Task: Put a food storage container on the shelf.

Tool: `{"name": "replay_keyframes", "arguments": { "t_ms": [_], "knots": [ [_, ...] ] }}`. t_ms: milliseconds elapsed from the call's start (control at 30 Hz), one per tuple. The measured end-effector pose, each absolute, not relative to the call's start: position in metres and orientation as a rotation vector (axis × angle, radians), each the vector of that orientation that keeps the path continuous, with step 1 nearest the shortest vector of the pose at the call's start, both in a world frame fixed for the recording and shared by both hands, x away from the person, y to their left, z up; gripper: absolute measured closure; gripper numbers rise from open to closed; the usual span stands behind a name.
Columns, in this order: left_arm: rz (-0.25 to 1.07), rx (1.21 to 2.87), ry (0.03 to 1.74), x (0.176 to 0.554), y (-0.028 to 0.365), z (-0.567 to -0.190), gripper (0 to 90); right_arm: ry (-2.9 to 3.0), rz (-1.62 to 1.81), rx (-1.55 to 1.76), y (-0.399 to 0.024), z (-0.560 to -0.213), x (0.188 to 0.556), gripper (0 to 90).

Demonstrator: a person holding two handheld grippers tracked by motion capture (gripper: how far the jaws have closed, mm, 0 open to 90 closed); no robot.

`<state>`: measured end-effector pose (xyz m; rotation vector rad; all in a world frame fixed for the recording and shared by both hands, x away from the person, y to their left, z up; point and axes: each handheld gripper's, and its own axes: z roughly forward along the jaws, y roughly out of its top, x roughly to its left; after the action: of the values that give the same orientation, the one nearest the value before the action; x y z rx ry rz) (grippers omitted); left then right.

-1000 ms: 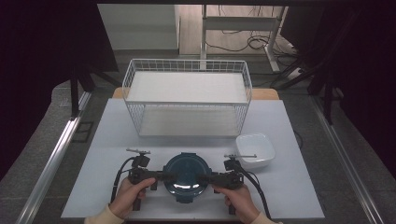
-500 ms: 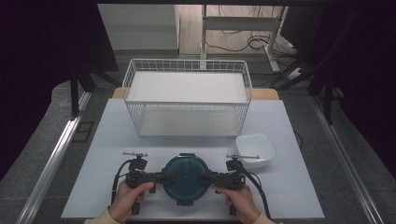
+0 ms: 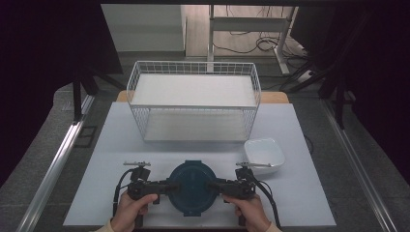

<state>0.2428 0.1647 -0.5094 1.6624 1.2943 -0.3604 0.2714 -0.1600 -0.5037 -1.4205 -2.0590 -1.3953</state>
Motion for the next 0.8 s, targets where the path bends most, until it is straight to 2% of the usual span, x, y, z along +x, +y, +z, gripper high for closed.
{"name": "replay_keyframes", "arguments": {
  "t_ms": [600, 800],
  "knots": [
    [-0.341, 1.67, 1.268, 0.243, 0.162, -0.506, 41.1, -2.042, -1.428, -1.428, -0.164, -0.502, 0.272, 40.7],
    [-0.354, 1.677, 1.249, 0.242, 0.161, -0.508, 42.0, -2.05, -1.347, -1.408, -0.165, -0.511, 0.272, 32.5]
  ]
}}
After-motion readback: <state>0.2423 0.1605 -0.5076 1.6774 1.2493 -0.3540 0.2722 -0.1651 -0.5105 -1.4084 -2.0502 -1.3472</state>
